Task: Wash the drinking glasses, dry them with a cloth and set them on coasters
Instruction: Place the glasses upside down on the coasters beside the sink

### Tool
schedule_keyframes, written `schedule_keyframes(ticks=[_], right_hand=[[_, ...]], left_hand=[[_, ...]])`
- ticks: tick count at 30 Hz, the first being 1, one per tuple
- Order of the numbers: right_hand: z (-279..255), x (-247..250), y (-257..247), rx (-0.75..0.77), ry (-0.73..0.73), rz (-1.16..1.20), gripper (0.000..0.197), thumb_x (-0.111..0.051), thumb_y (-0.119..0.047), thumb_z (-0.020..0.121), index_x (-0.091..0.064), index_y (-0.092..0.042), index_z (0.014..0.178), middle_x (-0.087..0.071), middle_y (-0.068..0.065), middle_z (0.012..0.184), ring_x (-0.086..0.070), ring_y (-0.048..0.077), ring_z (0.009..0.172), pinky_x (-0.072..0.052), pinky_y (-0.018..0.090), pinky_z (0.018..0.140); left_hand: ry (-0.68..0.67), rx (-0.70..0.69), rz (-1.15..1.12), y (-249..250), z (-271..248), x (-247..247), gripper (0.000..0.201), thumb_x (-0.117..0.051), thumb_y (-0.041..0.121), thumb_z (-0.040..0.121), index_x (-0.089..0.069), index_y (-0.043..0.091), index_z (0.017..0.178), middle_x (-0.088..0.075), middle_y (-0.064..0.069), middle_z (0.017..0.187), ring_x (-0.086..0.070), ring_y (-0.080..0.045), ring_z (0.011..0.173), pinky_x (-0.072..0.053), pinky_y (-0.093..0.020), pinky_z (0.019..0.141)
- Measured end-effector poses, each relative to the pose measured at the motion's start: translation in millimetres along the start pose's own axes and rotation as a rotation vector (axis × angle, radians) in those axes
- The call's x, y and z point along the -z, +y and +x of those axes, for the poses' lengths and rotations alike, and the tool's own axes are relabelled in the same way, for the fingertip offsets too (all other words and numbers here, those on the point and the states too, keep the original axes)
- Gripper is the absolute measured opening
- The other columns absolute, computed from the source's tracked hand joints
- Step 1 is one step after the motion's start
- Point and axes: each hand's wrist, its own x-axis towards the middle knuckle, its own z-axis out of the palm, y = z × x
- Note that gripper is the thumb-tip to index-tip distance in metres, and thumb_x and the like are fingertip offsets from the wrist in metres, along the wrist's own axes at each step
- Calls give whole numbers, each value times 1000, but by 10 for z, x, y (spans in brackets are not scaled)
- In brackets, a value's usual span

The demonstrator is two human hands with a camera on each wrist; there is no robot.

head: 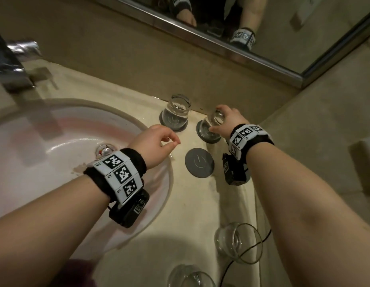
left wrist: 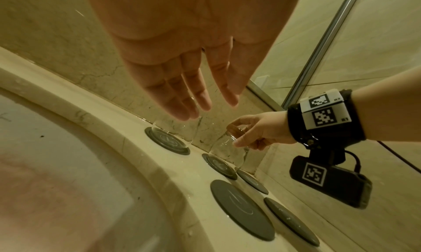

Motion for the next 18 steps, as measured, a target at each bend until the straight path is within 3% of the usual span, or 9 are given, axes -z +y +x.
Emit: schedule_keyframes(ticks=[9,14,16,18], right_hand=[[26,2,6,-8,-9,-44,72,-66,-39,82,-27,-35,143,-35,7,143,-52,31,117,-49,41,92],[11,-23,5,-30,-21,-20,76,-64,-39,84,-20,-35,145,-26,7,149,-52,32,117,-50,40,89],[-34,-20,-13,-55,-17,13,81,-65,-40,83,-16,-33,147,-19,6,152,-49,31,121,-48,41,94],[-94,-2,-18,-85,-3,57,85,-65,-41,83,-12,-31,148,-12,5,154,-46,31,125,-46,42,97]], left_hand=[[-8,24,-5,-21,-66,9,10,-53,22,92,-61,27,88,-52,5,108,-56,-11,100,-44,-31,94],[-34,47,-19,-46,-115,1,11,-54,22,92,-62,27,87,-56,3,108,-55,-9,94,-44,-29,92],[-40,60,-20,-36,-141,12,11,-54,23,92,-62,27,87,-58,7,102,-56,-9,92,-44,-28,87],[-51,74,-25,10,-157,32,11,-53,24,93,-63,27,89,-57,14,90,-55,-7,86,-44,-25,74]])
